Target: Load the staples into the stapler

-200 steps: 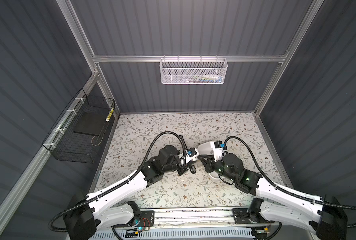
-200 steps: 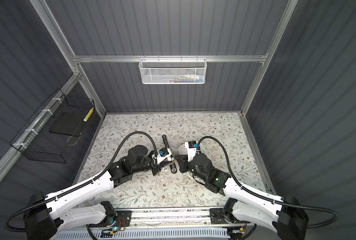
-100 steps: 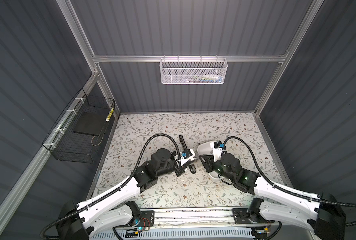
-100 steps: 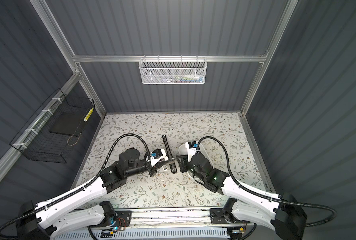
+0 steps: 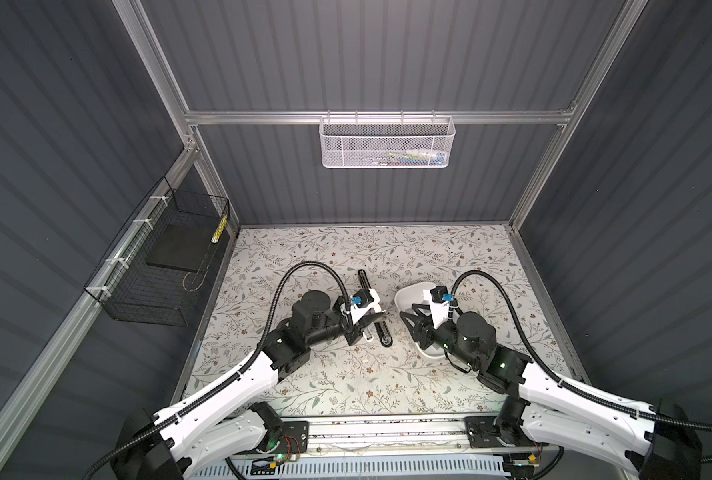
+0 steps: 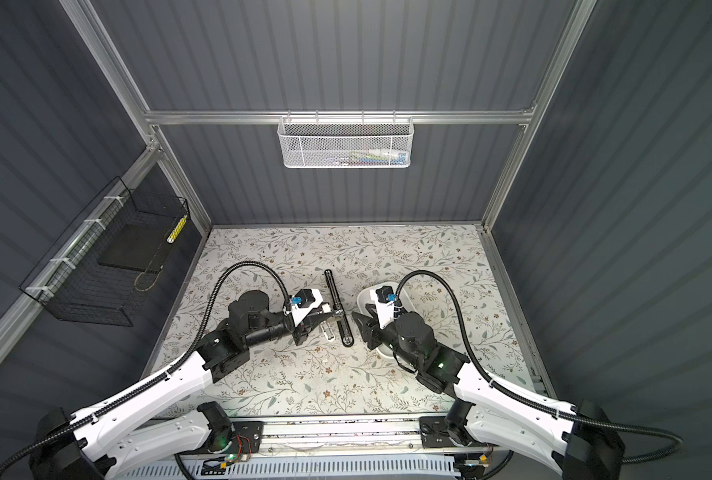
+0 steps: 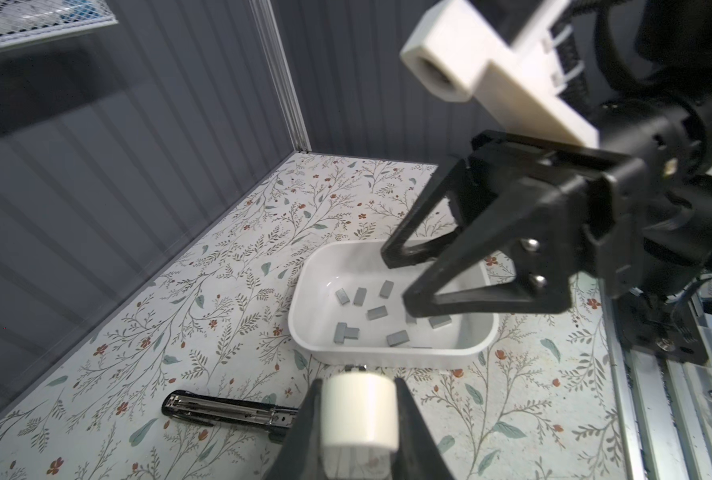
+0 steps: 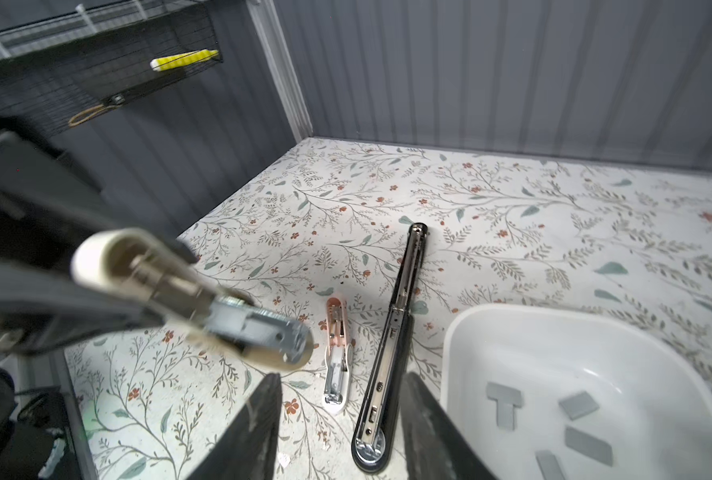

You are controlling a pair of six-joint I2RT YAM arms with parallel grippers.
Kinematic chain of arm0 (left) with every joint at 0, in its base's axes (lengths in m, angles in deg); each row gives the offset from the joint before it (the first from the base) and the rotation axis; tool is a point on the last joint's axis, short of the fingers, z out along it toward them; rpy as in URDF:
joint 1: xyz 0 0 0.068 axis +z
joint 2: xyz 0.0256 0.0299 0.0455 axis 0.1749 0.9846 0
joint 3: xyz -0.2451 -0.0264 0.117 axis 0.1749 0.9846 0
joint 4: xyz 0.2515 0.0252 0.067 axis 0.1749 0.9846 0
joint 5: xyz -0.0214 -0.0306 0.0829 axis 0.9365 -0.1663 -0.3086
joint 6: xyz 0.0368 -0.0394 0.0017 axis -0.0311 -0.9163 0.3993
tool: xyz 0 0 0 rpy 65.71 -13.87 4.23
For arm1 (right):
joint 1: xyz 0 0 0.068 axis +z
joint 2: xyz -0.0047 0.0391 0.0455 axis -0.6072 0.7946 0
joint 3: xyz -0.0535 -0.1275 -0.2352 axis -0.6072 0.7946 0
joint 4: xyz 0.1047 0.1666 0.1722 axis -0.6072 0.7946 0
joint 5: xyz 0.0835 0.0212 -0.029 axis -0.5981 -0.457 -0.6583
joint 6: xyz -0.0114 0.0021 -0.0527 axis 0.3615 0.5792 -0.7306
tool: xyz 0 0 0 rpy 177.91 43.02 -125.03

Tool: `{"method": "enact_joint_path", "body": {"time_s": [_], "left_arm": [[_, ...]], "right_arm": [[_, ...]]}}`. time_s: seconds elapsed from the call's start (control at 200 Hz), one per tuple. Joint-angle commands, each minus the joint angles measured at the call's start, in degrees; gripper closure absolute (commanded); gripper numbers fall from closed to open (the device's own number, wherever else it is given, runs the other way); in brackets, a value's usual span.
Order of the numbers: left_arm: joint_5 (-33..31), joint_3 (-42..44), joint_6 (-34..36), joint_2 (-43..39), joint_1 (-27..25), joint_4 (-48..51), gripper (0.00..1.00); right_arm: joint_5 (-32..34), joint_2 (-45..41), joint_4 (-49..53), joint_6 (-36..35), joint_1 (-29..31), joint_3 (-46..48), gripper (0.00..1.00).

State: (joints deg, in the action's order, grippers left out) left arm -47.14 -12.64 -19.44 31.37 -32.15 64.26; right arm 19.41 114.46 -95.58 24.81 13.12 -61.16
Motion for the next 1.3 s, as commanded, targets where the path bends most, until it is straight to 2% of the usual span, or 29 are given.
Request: {"method": "enact_joint_path", "body": {"time_s": [0.0,0.08,0.205,0.32,0.375,0.46,0.805,1.061,1.296], "left_arm": [[8.29,0.51,-0.72,1.23,3.16,-3.06,1.0],[12.7,0.65,1.14,2.11,4.23,-3.54,1.0],[18.83,-0.09,3.43,2.49,4.36,-1.96,1.0],[22.9,-0.01,4.48,1.98,4.36,-1.63,1.0],[24.37,-0.2,5.04,1.92,4.34,-1.12,1.0],[26.02,-0.2,5.65,1.92,4.34,-0.81,1.0],[32.41,-1.3,7.44,2.91,4.34,0.14,1.0],[33.5,-1.2,7.59,2.8,4.25,0.15,1.0],[34.51,-0.95,7.45,2.45,4.25,-0.2,1.0]], "right_arm": [[-6.88,-0.21,-4.66,-12.81,-0.14,1.28,0.33],[-12.89,-0.32,-6.04,-16.48,-0.31,2.58,0.21],[-19.69,-0.45,-4.39,-20.41,-0.55,2.64,0.15],[-24.13,-0.68,-1.94,-22.32,-1.14,2.03,0.14],[-28.88,-0.77,-1.36,-22.69,-1.88,1.89,0.14],[-31.97,-0.77,-0.51,-22.91,-2.91,1.63,0.17],[-34.29,-1.19,1.87,-22.85,-3.74,0.54,0.28],[-33.26,3.14,2.38,-22.31,-3.74,-2.99,0.29],[-32.8,5.4,2.37,-21.86,-3.75,-4.87,0.38]]}}
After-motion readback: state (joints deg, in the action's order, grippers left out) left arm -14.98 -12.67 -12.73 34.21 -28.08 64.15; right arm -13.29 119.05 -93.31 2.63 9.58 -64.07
